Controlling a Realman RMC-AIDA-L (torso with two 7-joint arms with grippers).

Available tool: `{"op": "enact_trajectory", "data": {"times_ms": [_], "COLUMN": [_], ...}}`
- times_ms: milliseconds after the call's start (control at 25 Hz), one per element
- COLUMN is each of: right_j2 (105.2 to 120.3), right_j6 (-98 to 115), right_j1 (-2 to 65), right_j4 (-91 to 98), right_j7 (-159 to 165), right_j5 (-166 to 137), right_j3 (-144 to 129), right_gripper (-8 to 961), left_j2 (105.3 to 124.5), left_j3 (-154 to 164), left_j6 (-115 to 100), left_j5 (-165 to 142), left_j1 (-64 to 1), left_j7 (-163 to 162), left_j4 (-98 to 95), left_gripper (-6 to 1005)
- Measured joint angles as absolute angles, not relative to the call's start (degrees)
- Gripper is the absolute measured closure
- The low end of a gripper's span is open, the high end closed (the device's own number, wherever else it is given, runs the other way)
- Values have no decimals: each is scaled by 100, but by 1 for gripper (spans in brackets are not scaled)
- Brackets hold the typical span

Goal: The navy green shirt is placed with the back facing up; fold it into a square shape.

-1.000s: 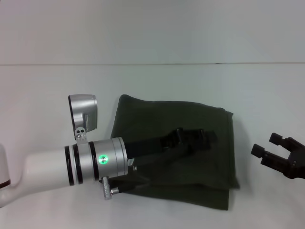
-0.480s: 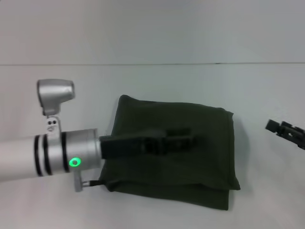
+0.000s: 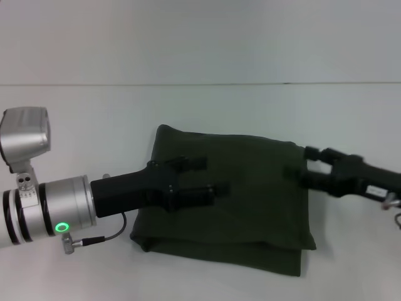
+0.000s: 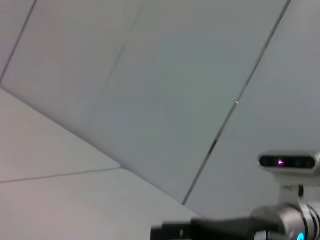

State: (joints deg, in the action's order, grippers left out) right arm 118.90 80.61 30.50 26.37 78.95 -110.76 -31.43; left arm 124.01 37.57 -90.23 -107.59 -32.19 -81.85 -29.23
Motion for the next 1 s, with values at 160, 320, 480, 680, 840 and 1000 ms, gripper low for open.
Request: {"op": "enact_trajectory", "data": {"times_ms": [160, 320, 480, 680, 840, 1000], "right_j2": [11955, 11960, 11962, 11952, 11943, 11909], "right_j6": [7470, 6964, 6856, 7558, 8365, 8980], "right_j1": [3078, 3068, 2989, 2732, 2463, 2120], "right_j4": [2544, 2331, 2250, 2624, 2805, 2787], "right_j7": [7705, 7675, 7672, 7448, 6955, 6328], "right_j5": [-11084, -11083, -11067, -11014, -11007, -11005], "right_j3": [-3700, -4064, -4115, -3802, -3289, -3004], "right_gripper": [7, 7, 8, 8, 8, 8], "left_j2": [12401, 12401, 12399, 12334, 12246, 12033], "left_j3": [3743, 3649, 3619, 3633, 3630, 3784], "left_j6": [-8982, -8973, -8967, -8983, -8524, -7725], "left_j5": [-10555, -10477, -10483, -10520, -10515, -10660], "left_j1": [-3086, -3017, -3012, -3002, -3044, -3282], "left_j7": [-8077, -7976, -7983, -7975, -8519, -10299], "left_j4": [-2925, -2920, -2917, -2980, -2995, -3030], "left_gripper": [40, 43, 45, 48, 49, 50]}}
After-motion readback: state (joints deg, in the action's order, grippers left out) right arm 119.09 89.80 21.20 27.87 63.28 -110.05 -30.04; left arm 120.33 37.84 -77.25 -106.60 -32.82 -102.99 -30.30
